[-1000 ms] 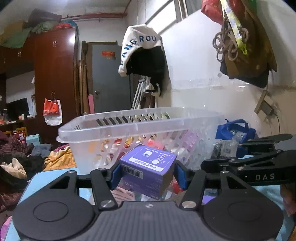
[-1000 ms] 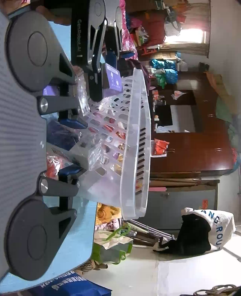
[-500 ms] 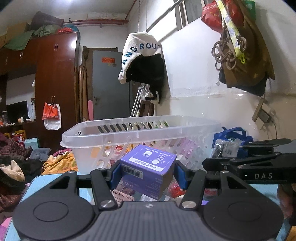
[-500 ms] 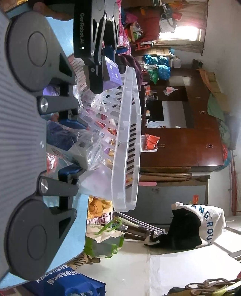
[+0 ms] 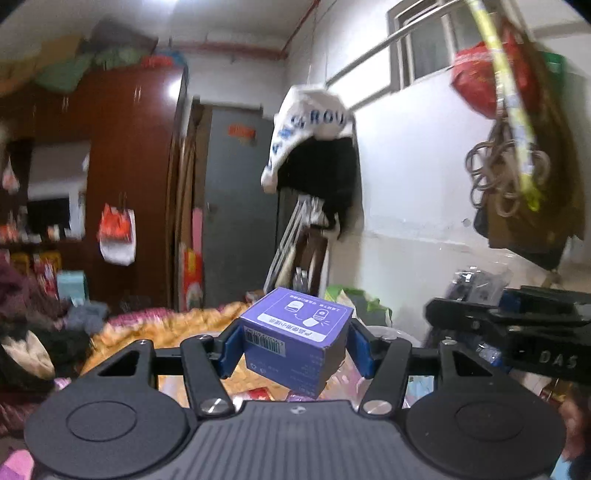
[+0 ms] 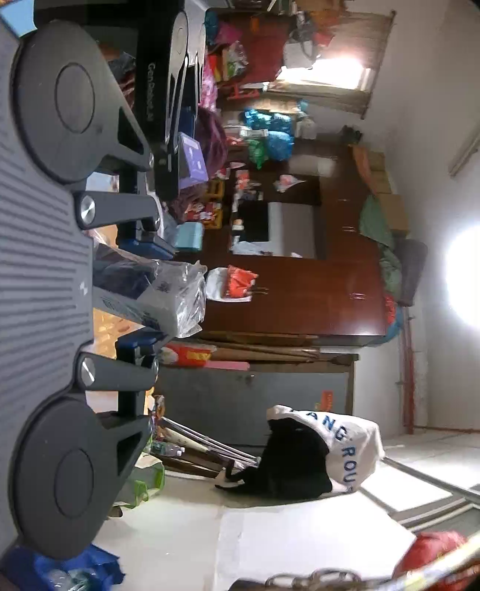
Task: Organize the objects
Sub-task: 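Lift both held items into the white basket and release them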
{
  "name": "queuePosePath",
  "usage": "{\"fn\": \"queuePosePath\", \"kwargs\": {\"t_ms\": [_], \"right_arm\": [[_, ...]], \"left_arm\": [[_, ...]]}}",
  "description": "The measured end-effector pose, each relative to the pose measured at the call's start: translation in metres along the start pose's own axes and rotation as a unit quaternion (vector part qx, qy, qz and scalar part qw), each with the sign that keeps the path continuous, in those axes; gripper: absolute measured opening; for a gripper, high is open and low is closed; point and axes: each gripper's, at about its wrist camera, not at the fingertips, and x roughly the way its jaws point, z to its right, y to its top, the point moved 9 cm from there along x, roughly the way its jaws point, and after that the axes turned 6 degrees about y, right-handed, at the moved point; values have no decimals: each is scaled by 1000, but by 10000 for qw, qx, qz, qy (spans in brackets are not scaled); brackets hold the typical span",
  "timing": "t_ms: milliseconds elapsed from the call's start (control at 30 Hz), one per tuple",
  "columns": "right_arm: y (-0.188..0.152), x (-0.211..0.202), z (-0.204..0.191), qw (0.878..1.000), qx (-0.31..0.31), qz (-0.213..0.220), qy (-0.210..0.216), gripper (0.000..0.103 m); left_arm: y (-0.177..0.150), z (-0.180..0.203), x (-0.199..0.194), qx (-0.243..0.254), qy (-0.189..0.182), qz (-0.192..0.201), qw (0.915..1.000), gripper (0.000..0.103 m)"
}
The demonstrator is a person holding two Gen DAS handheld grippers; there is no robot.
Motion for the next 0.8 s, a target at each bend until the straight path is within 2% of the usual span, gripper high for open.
{"fn": "queuePosePath", "kwargs": {"t_ms": [67, 133, 167, 200, 233, 267, 300, 333, 367, 433, 500, 567, 600, 700, 800], "right_arm": [[0, 21, 7, 9999, 89, -120, 43, 44], [-8, 46, 18, 9990, 123, -423, -94, 44], [-16, 55, 23, 9981, 79, -593, -172, 46], [-24, 61, 25, 9969, 29, -745, -245, 47], [-30, 64, 27, 9960, -9, -820, -348, 60], [-34, 63, 29, 9954, -20, -816, -493, 72], [-35, 59, 31, 9955, -9, -718, -624, 91], [-34, 53, 33, 9957, 14, -569, -730, 100], [-34, 44, 33, 9967, 38, -460, -670, 103], [-31, 29, 31, 9987, 124, -317, -370, 103], [-30, 9, 26, 9991, 180, -289, -252, 103], [-31, -6, 23, 9990, 171, -362, -215, 103], [-37, -16, 20, 9986, 133, -457, -215, 103], [-57, -29, 18, 9973, 10, -702, -212, 103], [-89, -18, 26, 9905, 312, -1338, -99, 103]], "left_arm": [[0, -4, 24, -155, 41, -312, 9994, 62], [-6, -8, 41, -241, 73, -517, 9983, 63], [-9, -11, 46, -279, 104, -551, 9980, 68], [-13, -14, 51, -336, 120, -598, 9976, 84], [-16, -17, 55, -395, 106, -655, 9970, 95], [-19, -20, 55, -465, 14, -668, 9967, 95], [-20, -25, 51, -541, -133, -607, 9966, 95], [-20, -26, 47, -579, -260, -509, 9967, 96], [-18, -29, 39, -594, -332, -350, 9971, 96], [-15, -38, 19, -655, -419, -42, 9970, 103], [-15, -43, 1, -780, -534, 194, 9953, 103], [-21, -48, -13, -673, -469, 187, 9965, 103], [-27, -50, -18, -544, -409, 115, 9976, 103], [-62, -51, -18, -27, -209, -642, 9977, 103], [-98, -55, -19, 267, 262, -1073, 9935, 103]]}}
